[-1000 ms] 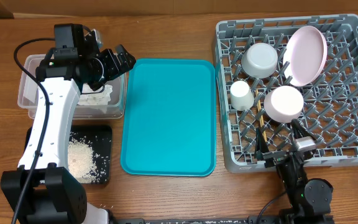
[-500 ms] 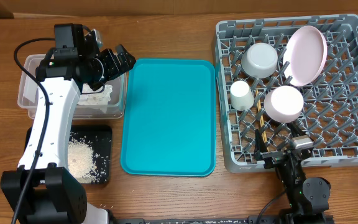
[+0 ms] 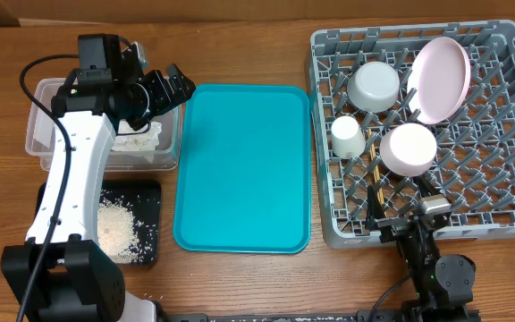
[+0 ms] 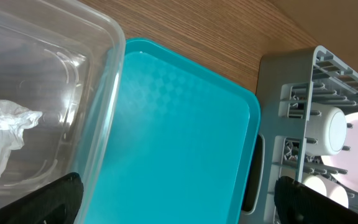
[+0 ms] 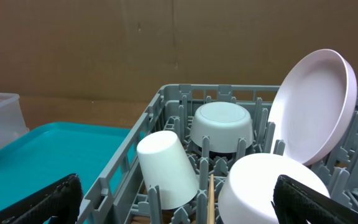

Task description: Sort waste into correct bins and load items into the dishwasher

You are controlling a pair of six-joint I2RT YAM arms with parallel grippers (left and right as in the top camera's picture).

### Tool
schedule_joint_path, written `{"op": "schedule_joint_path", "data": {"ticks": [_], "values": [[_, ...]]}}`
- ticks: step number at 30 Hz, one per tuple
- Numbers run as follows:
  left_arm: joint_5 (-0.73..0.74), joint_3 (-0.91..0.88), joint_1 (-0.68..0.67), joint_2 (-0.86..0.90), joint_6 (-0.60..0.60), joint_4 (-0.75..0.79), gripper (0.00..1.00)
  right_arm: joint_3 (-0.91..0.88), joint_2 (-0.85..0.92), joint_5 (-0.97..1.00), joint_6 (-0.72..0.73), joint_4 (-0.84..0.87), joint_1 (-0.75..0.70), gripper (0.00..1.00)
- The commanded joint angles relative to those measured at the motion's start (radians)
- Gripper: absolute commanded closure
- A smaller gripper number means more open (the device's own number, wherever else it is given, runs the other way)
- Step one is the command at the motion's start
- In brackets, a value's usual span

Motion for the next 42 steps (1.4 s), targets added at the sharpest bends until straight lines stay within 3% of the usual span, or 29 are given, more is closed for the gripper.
{"op": "schedule_joint_path", "data": {"ticks": [1, 4, 9, 26, 33, 42], "values": [[-0.007, 0.026, -0.006, -0.008, 0.007, 0.001, 0.0, -0.01, -0.009, 0.01, 0.008, 0.003, -0.003, 0.0], [-0.018, 0.026, -0.006, -0.008, 0.007, -0.001, 0.0, -0.01, -0.009, 0.01, 0.008, 0.003, -0.003, 0.0], [-0.162, 0.026, -0.006, -0.055, 0.007, -0.049, 0.0, -0.01, -0.009, 0.01, 0.008, 0.003, -0.003, 0.0], [-0.442, 0.007, -0.007, -0.576, 0.007, -0.366, 0.0, -0.01, -0.009, 0.01, 0.008, 0.003, -0.003, 0.0], [-0.485, -0.291, -0.006, -0.909, 0.007, -0.368, 0.0, -0.01, -0.009, 0.01, 0.008, 0.003, -0.003, 0.0], [-0.484, -0.762, -0.006, -1.323, 0.006, -0.014, 0.0, -0.01, -0.009, 0.01, 0.008, 0.003, -0.003, 0.0]]}}
